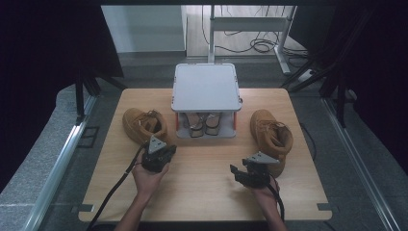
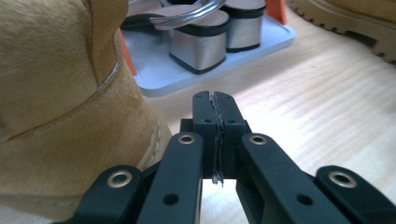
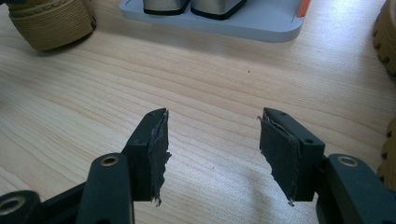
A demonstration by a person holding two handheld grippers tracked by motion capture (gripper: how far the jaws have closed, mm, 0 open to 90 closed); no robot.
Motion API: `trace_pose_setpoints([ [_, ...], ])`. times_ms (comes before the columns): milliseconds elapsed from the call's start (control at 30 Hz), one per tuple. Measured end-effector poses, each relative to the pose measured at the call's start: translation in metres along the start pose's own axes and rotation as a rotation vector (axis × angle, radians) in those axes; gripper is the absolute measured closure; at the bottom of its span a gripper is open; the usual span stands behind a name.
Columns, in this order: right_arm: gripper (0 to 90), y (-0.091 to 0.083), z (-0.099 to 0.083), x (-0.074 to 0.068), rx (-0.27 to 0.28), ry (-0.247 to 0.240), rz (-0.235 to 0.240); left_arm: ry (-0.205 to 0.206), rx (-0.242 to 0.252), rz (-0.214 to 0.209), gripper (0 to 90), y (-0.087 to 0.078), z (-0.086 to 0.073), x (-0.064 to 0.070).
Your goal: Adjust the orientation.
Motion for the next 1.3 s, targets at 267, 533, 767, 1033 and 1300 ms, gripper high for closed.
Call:
trace_pose_setpoints([
  [267, 42.2, 0.002, -0.002, 0.000, -0.010, -0.003, -0.003, 0.004, -0.046, 0.034, 88.6, 0.023, -0.007, -0.004],
  [533, 42.2, 0.003, -0.003, 0.000, -0.017, -0.004, -0.004, -0.003, -0.046, 0.035, 89.5, 0.027, -0.009, -0.011],
  [767, 42.1, 0.001, -0.002, 0.000, -0.014, -0.005, -0.005, -0.015, -0.047, 0.011, 89.7, 0.025, -0.010, -0.013],
  [1033, 42.2, 0.001, -0.003, 0.002, -0.015, -0.001, -0.009, -0.049, -0.002, 0.029, 89.6, 0.018, -0.001, -0.018],
  [1300, 42.1, 0.003, -0.003, 0.000, -0.018, -0.008, -0.008, -0.033, 0.003, 0.029, 89.7, 0.016, 0.000, -0.019],
])
Point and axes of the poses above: each handheld gripper's, and its own axes: y roughly forward along the jaws, z roughly out of its top, x roughly to its right, the point moved 7 cm from there along y, roughly forward along the jaws, and after that the axes turned 9 degrees about z, right-handed, at the moved point
